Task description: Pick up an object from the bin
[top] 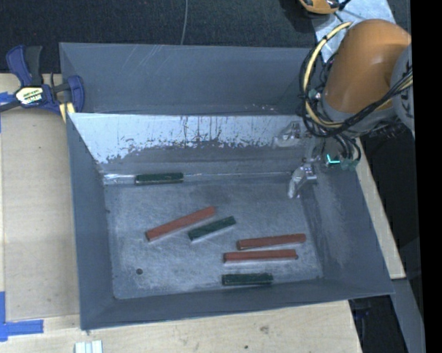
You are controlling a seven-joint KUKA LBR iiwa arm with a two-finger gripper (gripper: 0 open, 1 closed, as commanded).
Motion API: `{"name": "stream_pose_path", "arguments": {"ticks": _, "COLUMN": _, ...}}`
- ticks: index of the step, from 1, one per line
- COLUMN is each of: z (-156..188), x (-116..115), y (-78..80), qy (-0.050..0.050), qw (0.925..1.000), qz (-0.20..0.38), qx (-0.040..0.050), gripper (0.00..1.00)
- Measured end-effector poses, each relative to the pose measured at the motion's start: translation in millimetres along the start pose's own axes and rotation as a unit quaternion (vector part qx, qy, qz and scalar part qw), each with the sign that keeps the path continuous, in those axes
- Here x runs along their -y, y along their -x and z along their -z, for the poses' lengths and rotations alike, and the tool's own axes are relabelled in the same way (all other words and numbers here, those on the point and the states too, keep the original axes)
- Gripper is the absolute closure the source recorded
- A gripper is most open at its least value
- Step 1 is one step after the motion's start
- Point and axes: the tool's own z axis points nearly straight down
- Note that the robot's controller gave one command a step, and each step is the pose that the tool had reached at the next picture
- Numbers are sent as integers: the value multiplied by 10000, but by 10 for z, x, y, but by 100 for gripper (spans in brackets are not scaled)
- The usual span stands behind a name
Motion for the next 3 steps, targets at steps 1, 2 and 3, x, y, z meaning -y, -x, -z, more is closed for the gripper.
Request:
{"name": "stream_pose_path", "arguments": {"ticks": 1, "z": 38, "x": -1, "y": 17, "qy": -5, "qw": 10000, "qz": 6, "qx": 35, "gripper": 0}}
{"name": "stream_pose_path", "arguments": {"ticks": 2, "z": -430, "x": -314, "y": -402, "qy": -5, "qw": 9999, "qz": -152, "qx": 51, "gripper": 0}}
{"name": "stream_pose_path", "arguments": {"ticks": 3, "z": -911, "x": -180, "y": -529, "qy": 5, "qw": 10000, "qz": -46, "qx": 42, "gripper": 0}}
